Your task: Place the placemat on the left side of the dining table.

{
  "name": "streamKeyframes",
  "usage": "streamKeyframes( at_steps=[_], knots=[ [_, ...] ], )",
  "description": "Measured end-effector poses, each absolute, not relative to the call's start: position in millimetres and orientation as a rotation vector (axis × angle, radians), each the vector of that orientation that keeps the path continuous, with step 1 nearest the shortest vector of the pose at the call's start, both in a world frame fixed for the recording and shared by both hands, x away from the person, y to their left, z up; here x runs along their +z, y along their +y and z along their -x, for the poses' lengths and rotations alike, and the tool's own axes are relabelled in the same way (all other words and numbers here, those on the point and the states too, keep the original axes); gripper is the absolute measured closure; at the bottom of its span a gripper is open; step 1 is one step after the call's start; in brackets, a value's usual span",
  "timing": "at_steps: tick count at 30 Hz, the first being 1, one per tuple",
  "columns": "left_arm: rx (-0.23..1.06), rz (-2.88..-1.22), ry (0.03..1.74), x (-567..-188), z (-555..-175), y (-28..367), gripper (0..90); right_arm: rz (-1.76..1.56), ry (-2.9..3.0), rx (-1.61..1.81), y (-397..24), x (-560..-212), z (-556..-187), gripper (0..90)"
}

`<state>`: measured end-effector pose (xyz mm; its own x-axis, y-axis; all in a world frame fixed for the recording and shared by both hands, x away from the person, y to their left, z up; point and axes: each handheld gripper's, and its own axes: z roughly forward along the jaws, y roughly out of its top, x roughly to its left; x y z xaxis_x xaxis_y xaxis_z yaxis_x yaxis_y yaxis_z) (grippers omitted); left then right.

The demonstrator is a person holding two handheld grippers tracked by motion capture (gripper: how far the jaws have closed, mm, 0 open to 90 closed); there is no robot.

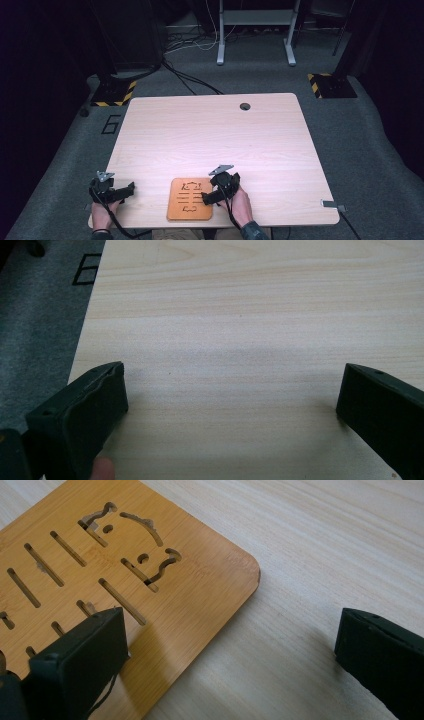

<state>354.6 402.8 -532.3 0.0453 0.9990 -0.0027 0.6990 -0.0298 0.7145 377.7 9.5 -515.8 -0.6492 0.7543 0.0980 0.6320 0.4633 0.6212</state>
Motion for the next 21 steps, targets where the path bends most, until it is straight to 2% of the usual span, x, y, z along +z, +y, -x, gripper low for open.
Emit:
streamKeyframes(
  at_steps=[21],
  knots=[
    [0.712, -1.786, 1.707, -532.2, -354.5, 402.9, 0.0, -1.24, 2.491, 0.987, -17.9, -519.2, -374.6, 0.0]
  ],
)
